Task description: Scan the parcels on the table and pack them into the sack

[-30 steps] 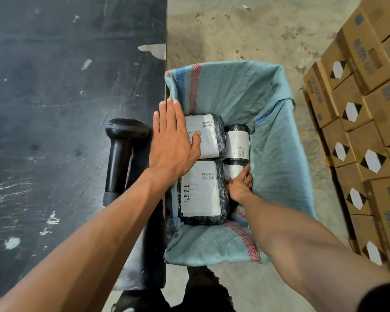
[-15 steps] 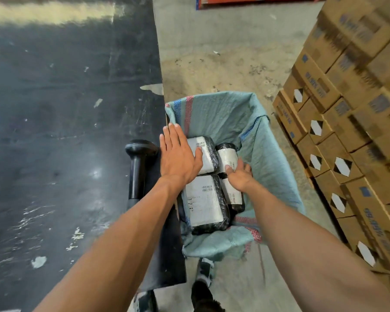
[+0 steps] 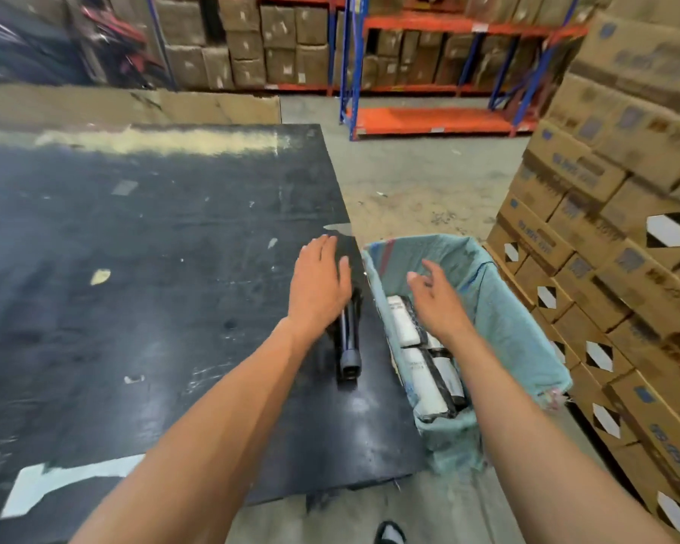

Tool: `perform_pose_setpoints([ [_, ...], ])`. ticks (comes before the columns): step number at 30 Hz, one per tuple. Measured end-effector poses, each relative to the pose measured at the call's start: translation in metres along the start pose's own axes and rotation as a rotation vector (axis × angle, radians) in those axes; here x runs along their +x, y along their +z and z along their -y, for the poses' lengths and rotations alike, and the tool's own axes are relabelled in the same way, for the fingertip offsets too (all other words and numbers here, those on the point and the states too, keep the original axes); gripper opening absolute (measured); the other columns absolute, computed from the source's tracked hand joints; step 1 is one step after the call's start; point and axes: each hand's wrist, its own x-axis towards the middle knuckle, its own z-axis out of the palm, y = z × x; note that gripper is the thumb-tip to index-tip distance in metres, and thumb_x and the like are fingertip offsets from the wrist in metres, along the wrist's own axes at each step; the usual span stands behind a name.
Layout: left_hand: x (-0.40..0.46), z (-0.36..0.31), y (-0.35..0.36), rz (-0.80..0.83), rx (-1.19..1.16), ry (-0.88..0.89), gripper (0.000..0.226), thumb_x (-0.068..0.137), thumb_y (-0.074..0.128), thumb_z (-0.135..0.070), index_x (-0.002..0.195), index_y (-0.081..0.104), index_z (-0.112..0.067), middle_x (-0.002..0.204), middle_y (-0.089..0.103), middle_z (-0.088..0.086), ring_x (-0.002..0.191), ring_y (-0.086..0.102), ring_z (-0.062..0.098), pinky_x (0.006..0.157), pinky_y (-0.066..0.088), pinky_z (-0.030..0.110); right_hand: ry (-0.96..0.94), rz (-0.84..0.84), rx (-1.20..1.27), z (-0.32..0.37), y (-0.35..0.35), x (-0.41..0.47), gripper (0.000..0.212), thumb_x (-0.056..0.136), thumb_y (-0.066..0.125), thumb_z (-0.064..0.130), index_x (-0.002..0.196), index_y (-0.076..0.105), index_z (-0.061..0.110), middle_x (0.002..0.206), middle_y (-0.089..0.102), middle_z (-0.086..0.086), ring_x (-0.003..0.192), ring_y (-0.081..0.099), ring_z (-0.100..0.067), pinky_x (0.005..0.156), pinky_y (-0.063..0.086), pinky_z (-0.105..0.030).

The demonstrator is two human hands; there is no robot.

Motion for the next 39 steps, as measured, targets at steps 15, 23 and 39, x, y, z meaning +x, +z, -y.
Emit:
perform_pose_setpoints([
  [15,-0.104,0.103,-0.024,0.497,0.420,-0.163,0.075,0.105,0.011,-0.052,0.159,0.000,-0.001,0.167,-0.009,0.017,0.155,-0.011,0.029,0.125,-0.008,0.042,-0.047,0.001,-0.626,0.059,0.121,-0.063,0.086,0.109,0.047,0.034,0.167,-0.013,0.016,0.154,0.045,-0.025,0.128,0.059,-0.045,0.099,0.049,-0.051],
  [23,-0.103,0.101,-0.023,0.478,0.419,-0.158,0.076,0.105,0.011,-0.053,0.159,0.001,-0.001,0.167,-0.006,0.018,0.155,-0.009,0.029,0.125,-0.007,0.042,-0.085,-0.090,-0.615,0.051,0.111,-0.031,0.078,0.110,0.044,0.024,0.169,-0.007,0.016,0.143,0.056,-0.026,0.117,0.062,-0.046,0.084,0.047,-0.046],
  [39,-0.101,0.100,-0.024,0.486,0.396,-0.191,0.087,0.093,-0.008,-0.061,0.160,-0.004,-0.005,0.166,-0.014,0.013,0.154,-0.016,0.024,0.123,-0.014,0.038,-0.075,-0.136,-0.401,0.043,0.096,-0.012,0.085,0.107,0.051,0.042,0.169,-0.004,0.021,0.159,0.039,-0.021,0.135,0.052,-0.042,0.101,0.047,-0.051],
])
